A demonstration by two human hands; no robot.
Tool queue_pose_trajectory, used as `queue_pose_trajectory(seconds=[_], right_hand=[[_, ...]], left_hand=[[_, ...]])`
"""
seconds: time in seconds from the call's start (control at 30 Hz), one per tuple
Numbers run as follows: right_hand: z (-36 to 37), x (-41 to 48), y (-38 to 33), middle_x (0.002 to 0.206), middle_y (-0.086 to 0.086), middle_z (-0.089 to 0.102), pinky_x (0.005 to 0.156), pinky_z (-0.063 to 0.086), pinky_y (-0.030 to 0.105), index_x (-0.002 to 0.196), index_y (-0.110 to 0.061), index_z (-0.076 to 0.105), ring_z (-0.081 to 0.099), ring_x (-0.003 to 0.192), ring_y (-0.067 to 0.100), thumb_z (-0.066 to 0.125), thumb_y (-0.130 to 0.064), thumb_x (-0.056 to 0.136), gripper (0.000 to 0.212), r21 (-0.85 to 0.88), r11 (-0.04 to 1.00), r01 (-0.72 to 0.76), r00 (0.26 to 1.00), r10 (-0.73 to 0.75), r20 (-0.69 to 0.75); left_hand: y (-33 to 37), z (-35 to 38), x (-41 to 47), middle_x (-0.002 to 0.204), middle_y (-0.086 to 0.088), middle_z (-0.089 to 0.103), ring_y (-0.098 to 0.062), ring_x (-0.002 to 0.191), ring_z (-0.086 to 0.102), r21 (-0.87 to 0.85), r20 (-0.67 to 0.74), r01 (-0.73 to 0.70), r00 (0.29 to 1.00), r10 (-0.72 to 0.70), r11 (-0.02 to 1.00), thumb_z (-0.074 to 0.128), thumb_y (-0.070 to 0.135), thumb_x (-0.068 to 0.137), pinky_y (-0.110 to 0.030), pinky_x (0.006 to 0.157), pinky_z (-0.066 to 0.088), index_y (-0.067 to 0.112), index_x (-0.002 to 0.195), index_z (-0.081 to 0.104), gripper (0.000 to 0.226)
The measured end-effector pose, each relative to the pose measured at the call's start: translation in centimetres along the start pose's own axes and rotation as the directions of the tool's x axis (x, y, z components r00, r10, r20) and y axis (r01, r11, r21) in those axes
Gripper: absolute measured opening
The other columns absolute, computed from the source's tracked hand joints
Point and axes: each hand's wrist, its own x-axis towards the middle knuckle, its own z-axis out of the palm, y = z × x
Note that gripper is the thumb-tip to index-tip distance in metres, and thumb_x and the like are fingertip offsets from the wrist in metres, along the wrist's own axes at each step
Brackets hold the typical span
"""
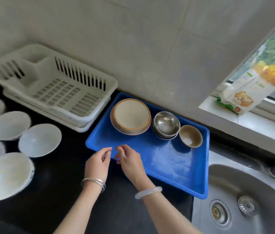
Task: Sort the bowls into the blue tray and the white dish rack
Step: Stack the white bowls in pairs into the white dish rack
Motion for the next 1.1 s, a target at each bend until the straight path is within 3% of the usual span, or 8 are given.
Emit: queue_pose_trajectory(seconds=[0.2,0.33,0.43,0.53,0.63,0.87,1.0,1.1], right_hand=[[11.6,2.7,-3.6,0.096,0.003,0.068,0.088,0.053,0.044,0.113,-0.018,0.058,0.066,0.091,0.025,0.043,-0.035,0.095,0.029,-0.150,0.988,0.033,0.972,0.003,0.233],[16.8,5.4,-5.4,0.127,0.012,0.059,0.095,0.050,0.045,0.143,-0.018,0.035,0.060,0.111,0.029,0.045,-0.040,0.094,0.055,-0.237,0.971,-0.038,0.952,0.107,0.286],[19.0,7.0,-6.4,0.121,0.013,0.061,0.087,0.056,0.044,0.142,-0.017,0.034,0.064,0.104,0.031,0.046,-0.034,0.094,0.052,-0.216,0.972,-0.096,0.951,0.153,0.269],[20.2,7.9,-7.2,0.113,0.012,0.060,0.060,0.060,0.032,0.127,-0.013,0.047,0.067,0.083,0.027,0.045,-0.016,0.093,0.034,-0.048,0.976,-0.212,0.943,0.217,0.252],[20.6,8.0,-7.9,0.115,0.010,0.052,0.046,0.055,0.021,0.117,-0.011,0.052,0.061,0.089,0.026,0.044,0.000,0.090,0.030,0.175,0.948,-0.266,0.953,0.231,0.196],[18.2,5.8,-9.9,0.117,0.004,0.058,0.059,0.058,0.023,0.125,-0.010,0.057,0.062,0.084,0.014,0.048,0.000,0.086,0.041,0.229,0.967,-0.114,0.988,0.086,0.125],[18.5,3.7,-11.9,0.099,0.005,0.068,0.059,0.058,0.024,0.097,-0.012,0.068,0.069,0.079,0.015,0.051,-0.001,0.085,0.023,0.118,0.992,-0.035,0.979,0.011,0.206],[19.9,2.5,-12.3,0.090,0.007,0.070,0.061,0.061,0.029,0.083,-0.010,0.070,0.073,0.068,0.016,0.055,-0.002,0.085,0.017,0.005,0.999,-0.039,0.968,0.037,0.247]], left_hand=[[-7.5,-10.7,0.3,0.119,-0.017,0.065,-0.034,0.111,0.059,0.186,-0.389,0.069,0.921,0.009,0.980,0.057,0.005,0.087,-0.041,0.096,0.043,0.002,0.116,0.062,0.030],[-12.6,-15.4,0.3,0.132,-0.024,0.052,-0.042,0.127,0.043,0.240,-0.505,0.192,0.862,-0.046,0.952,0.058,-0.006,0.081,-0.048,0.109,0.033,-0.003,0.119,0.058,0.038],[-15.3,-17.1,0.0,0.145,-0.022,0.036,-0.040,0.137,0.029,0.175,-0.571,0.275,0.811,-0.131,0.945,0.057,-0.010,0.079,-0.046,0.113,0.026,0.003,0.126,0.055,0.049],[-16.6,-17.6,-0.3,0.154,-0.015,0.022,-0.030,0.142,0.022,0.003,-0.566,0.278,0.793,-0.227,0.961,0.052,-0.009,0.082,-0.036,0.113,0.024,0.012,0.137,0.042,0.060],[-17.2,-17.8,-0.4,0.147,-0.010,0.039,-0.031,0.132,0.041,-0.248,-0.523,0.292,0.763,-0.381,0.924,0.050,0.001,0.086,-0.039,0.105,0.034,0.022,0.145,0.027,0.066],[-17.7,-18.5,-0.7,0.135,-0.007,0.054,-0.032,0.117,0.054,-0.464,-0.452,0.283,0.739,-0.499,0.839,0.045,0.011,0.092,-0.036,0.092,0.040,0.028,0.141,0.033,0.054],[-18.1,-18.7,-0.6,0.135,-0.003,0.054,-0.028,0.119,0.053,-0.516,-0.426,0.253,0.753,-0.501,0.818,0.040,0.014,0.094,-0.032,0.092,0.038,0.027,0.139,0.037,0.047],[-18.2,-19.2,-0.5,0.135,-0.004,0.052,-0.026,0.117,0.053,-0.645,-0.362,0.190,0.777,-0.515,0.740,0.037,0.016,0.096,-0.044,0.103,0.041,0.025,0.139,0.039,0.044]])
